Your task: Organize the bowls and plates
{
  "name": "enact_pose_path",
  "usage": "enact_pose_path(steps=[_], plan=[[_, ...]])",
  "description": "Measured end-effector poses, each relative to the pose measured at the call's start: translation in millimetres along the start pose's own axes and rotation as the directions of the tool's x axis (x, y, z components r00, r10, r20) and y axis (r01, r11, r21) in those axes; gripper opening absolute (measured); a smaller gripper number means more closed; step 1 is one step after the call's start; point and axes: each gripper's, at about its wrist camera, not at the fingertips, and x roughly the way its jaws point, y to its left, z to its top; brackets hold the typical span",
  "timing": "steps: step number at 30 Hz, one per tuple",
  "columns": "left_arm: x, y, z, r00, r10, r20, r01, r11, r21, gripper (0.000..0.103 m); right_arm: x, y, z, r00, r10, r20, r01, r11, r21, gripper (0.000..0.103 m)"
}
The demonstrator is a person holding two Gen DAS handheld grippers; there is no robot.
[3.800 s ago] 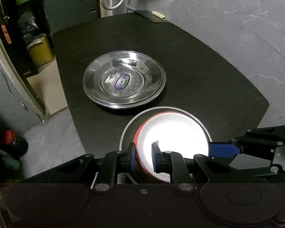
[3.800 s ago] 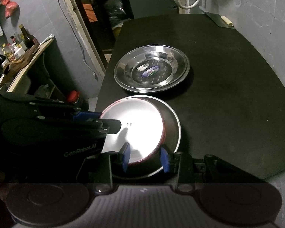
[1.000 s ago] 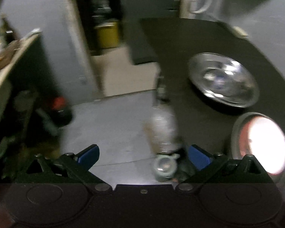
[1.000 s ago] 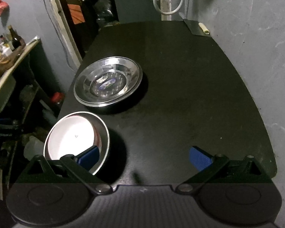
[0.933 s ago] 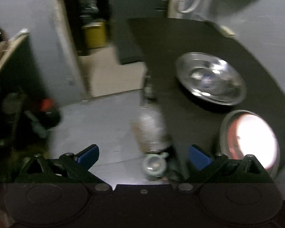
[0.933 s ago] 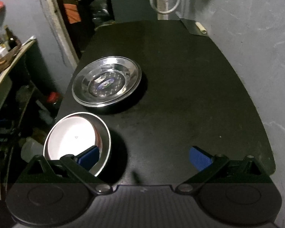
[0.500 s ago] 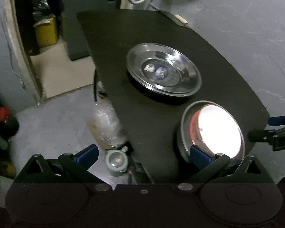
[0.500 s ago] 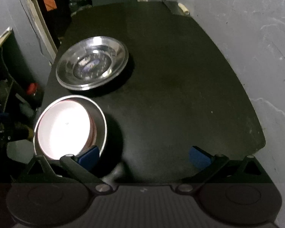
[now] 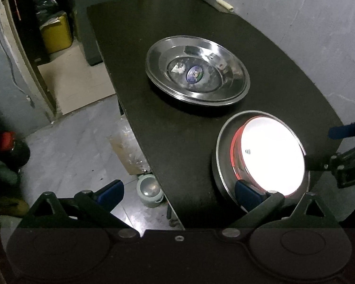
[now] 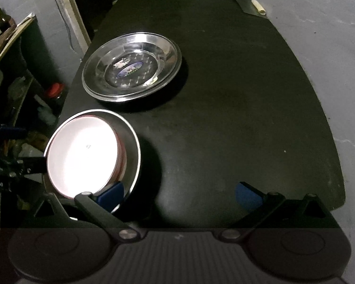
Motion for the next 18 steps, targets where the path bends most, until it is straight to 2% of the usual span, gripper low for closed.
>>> enact_pose_path(steps=[10, 18], plan=[[2.2, -6.6, 3.9, 0.999, 0.040, -0.022, -0.040, 0.999, -0.003, 0.097, 9.8, 2.0, 7.0, 1.000, 0.008, -0.018, -0.010, 0.998, -0.064, 0.103], [1.9, -5.3, 4.8, 0.998, 0.059, -0.034, -0.060, 0.998, -0.025, 0.094, 2.0, -0.9, 9.5, 1.000, 0.017, 0.024, -0.015, 0.998, -0.063, 0.103]])
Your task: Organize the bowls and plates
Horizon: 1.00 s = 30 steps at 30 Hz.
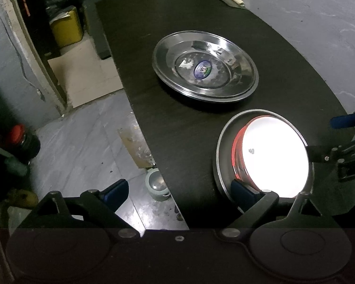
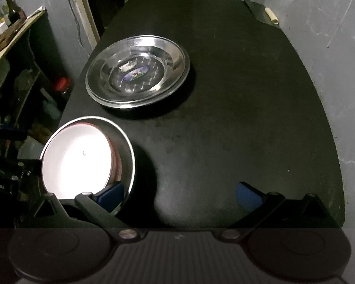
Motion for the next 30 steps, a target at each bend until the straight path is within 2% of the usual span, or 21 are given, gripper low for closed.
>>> enact_pose_path(steps=[8, 14, 23, 30], plan=[[2, -1, 2, 1.000, 0.002, -0.011, -0.002, 1.000, 0.001, 0.093, -11, -6, 3, 0.999, 0.030, 0.036, -0.031, 0.999, 0.016, 0.103], [5, -3, 5, 1.000, 0.008, -0.022, -0.008, 1.000, 0.010, 0.093, 6, -3, 5, 0.999, 0.028, -0.046, -0.028, 1.000, 0.000, 0.102], [7, -7, 5, 0.999, 0.034, -0.031, -0.033, 0.999, 0.038, 0.093, 18, 5, 6, 0.997, 0.020, -0.074, -0.023, 0.998, -0.050, 0.102], [6, -7, 5, 0.999, 0.034, -0.031, -0.033, 0.999, 0.035, 0.091, 15, 4, 5, 0.996, 0.055, -0.067, -0.058, 0.997, -0.056, 0.091]])
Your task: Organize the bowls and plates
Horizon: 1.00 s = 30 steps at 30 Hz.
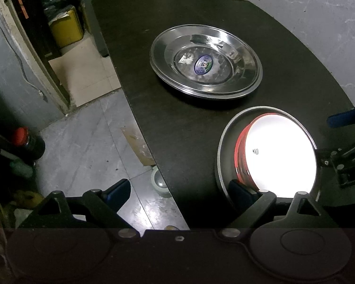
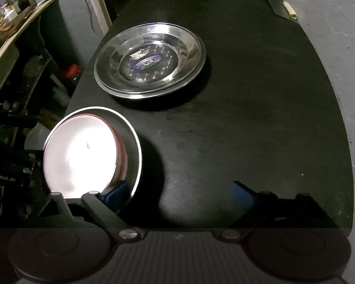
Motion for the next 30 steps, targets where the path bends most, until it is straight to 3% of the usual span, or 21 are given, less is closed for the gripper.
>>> enact_pose_path(steps=[5, 10, 17, 21, 23, 28, 30], plan=[[0, -2, 0, 1.000, 0.003, 0.002, -0.003, 1.000, -0.001, 0.088, -3, 0, -1, 0.999, 0.033, 0.013, -0.033, 0.999, -0.009, 0.081], [-3, -4, -1, 1.000, -0.010, 0.010, 0.010, 1.000, 0.005, 0.079, -8, 2, -3, 0.996, 0.079, 0.026, -0.079, 0.997, -0.026, 0.063], [-7, -9, -2, 0.999, -0.046, 0.026, 0.046, 0.999, 0.018, 0.058, -8, 3, -4, 0.994, 0.103, 0.023, -0.102, 0.994, -0.029, 0.061], [-8, -13, -2, 0.998, -0.063, 0.032, 0.062, 0.998, 0.029, 0.048, -9, 3, -4, 0.991, 0.130, 0.023, -0.129, 0.991, -0.034, 0.052], [-7, -13, -1, 0.997, -0.074, 0.033, 0.073, 0.997, 0.030, 0.043, -10, 2, -6, 0.988, 0.153, 0.025, -0.153, 0.988, -0.021, 0.047], [-8, -18, -1, 0.993, -0.116, 0.039, 0.113, 0.992, 0.061, 0.022, -6, -6, -5, 0.961, 0.275, 0.023, -0.276, 0.961, 0.033, 0.018], [-9, -21, -1, 0.991, -0.127, 0.039, 0.124, 0.989, 0.080, 0.014, -5, -5, -5, 0.961, 0.277, 0.022, -0.277, 0.960, 0.033, 0.018]])
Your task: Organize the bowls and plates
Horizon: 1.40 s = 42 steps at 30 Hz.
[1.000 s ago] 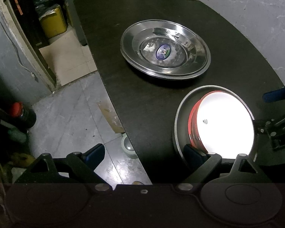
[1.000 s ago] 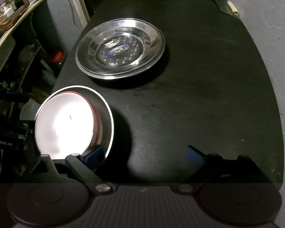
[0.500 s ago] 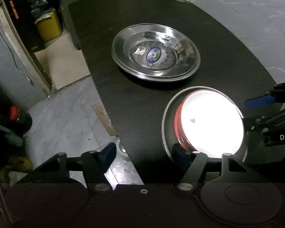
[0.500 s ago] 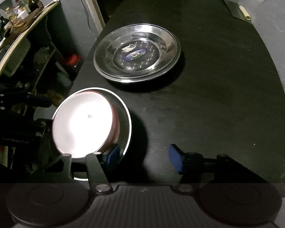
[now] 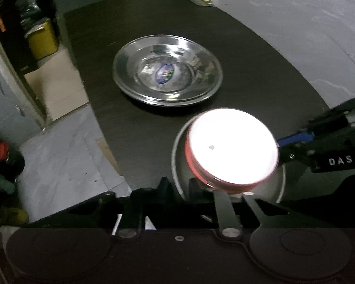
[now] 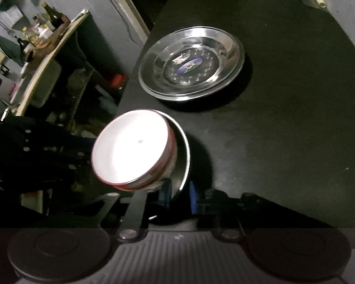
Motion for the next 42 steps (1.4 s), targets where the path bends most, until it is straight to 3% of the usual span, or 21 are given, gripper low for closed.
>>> enact_pose_path(steps=[42], plan=[[-3.0, 2.6, 6.5, 1.000, -0.005, 0.027, 0.005, 1.000, -0.002, 0.014, -6.4, -0.1, 3.2, 0.999, -0.015, 0.036, 0.015, 1.000, -0.004, 0.018]])
